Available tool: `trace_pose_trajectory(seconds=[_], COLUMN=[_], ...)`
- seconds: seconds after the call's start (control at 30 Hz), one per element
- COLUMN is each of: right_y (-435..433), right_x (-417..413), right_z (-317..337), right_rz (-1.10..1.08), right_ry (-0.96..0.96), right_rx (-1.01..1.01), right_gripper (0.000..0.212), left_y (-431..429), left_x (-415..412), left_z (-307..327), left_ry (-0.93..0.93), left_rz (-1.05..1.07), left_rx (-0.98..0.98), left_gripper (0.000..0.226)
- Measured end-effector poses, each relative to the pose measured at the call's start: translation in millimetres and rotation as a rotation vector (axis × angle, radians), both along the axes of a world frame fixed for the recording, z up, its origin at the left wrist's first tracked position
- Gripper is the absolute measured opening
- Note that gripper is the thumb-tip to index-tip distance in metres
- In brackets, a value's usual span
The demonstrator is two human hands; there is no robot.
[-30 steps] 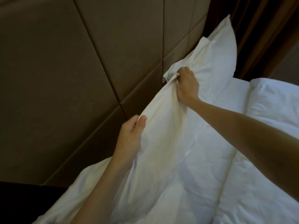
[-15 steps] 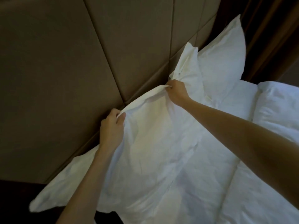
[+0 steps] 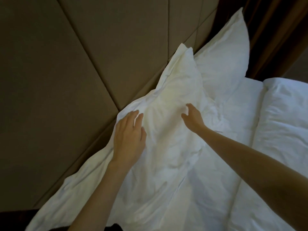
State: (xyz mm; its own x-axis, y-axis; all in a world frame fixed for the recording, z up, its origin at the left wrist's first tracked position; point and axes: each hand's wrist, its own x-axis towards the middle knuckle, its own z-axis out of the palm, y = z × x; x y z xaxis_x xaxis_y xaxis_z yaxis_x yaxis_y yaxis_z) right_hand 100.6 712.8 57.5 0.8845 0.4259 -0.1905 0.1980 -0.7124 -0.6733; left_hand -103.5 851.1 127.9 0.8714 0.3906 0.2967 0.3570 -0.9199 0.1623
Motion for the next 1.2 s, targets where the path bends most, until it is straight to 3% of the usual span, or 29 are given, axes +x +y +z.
trace_pose_trajectory(seconds=[0.17, 0.37, 0.57, 0.7, 0.87, 1.0, 1.2], right_y=[-41.7, -73.4, -66.9, -41.5, -7.7, 7.8, -25.7], right_x=[14.7, 53.1, 100.3, 123.2, 145.3, 152.9, 145.7], right_z=[-20.1, -29.1, -19.8, -22.1, -55.6, -114.0, -192.6], right_rz=[-0.182, -0.318, -0.473, -0.527, -0.408, -0.267, -0.244], right_ry=[0.143, 0.166, 0.138, 0.159, 0.125, 0.308, 0.237], right_rx=[-0.004, 0.042, 0.243, 0.375, 0.439, 0.223, -0.074], right_gripper=[0.048, 0.047, 0.043, 0.046, 0.054, 0.064, 0.069], left_y=[12.7, 13.6, -7.1, -13.4, 13.8, 27.4, 37.6], left_x=[39.5, 107.6, 218.7, 288.7, 337.4, 367.1, 396.1], left_z=[-45.0, -49.5, -27.3, -34.0, -55.1, -58.6, -55.6], left_ry=[0.261, 0.196, 0.194, 0.316, 0.329, 0.304, 0.236], left_rz=[-0.021, -0.146, -0.436, -0.394, -0.334, -0.397, -0.383], left_rx=[-0.042, -0.065, 0.231, 0.397, 0.428, 0.488, 0.497], left_gripper=[0.057, 0.053, 0.054, 0.056, 0.058, 0.061, 0.051])
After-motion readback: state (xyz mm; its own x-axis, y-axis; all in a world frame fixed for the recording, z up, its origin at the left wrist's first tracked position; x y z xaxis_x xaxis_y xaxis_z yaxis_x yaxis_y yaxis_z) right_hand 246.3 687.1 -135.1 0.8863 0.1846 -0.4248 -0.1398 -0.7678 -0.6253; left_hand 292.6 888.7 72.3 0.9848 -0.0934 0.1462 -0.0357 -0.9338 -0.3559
